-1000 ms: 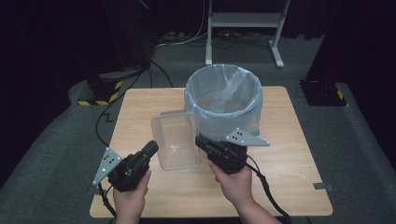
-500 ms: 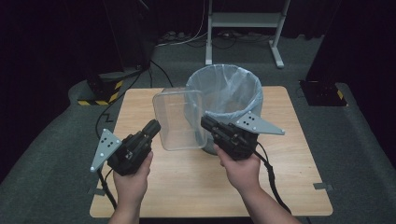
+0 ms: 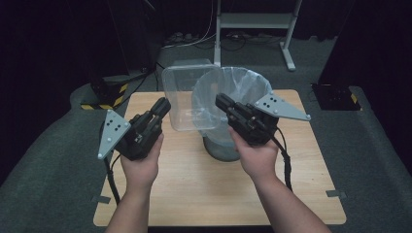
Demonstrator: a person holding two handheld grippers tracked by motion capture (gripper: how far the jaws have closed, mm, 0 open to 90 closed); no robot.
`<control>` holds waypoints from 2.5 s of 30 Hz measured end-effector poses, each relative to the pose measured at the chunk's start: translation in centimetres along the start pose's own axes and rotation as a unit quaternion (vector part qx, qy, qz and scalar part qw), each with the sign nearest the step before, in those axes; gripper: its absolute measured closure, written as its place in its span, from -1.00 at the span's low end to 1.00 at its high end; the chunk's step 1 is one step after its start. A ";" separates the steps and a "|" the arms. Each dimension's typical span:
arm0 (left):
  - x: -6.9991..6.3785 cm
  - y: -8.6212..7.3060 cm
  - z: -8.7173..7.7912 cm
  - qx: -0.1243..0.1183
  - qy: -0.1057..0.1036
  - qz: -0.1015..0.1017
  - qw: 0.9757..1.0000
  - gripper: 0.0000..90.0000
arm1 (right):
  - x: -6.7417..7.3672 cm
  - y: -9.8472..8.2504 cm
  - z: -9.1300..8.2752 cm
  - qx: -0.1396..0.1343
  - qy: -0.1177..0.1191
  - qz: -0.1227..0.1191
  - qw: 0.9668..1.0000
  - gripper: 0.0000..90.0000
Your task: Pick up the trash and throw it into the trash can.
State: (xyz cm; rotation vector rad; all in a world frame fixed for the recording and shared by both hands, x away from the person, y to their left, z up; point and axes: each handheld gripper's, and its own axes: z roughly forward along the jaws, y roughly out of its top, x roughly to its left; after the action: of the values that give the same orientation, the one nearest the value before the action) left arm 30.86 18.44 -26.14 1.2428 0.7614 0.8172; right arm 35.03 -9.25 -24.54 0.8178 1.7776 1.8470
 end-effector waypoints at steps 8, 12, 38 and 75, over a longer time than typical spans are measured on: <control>-0.7 -0.1 3.9 -0.009 -0.007 0.011 1.000 0.86 | -2.2 1.2 -0.1 -0.011 -0.042 -0.017 0.999 0.86; -1.1 -0.6 6.2 -0.010 -0.010 0.016 1.000 0.86 | -4.0 1.4 -0.1 -0.015 -0.066 -0.023 0.997 0.85; -1.2 -3.0 12.6 0.039 -0.012 0.020 0.999 0.23 | -10.9 -0.1 0.8 0.022 -0.152 -0.004 0.988 0.20; 3.7 -6.6 5.7 0.137 0.038 0.025 0.990 -0.02 | -11.5 -4.2 -4.8 0.066 -0.171 -0.048 0.982 -0.17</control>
State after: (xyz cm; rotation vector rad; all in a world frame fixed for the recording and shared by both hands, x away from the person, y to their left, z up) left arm 38.35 17.90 -31.91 1.4860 0.9294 0.8231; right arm 39.71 -20.26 -29.91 1.0113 1.6966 1.4369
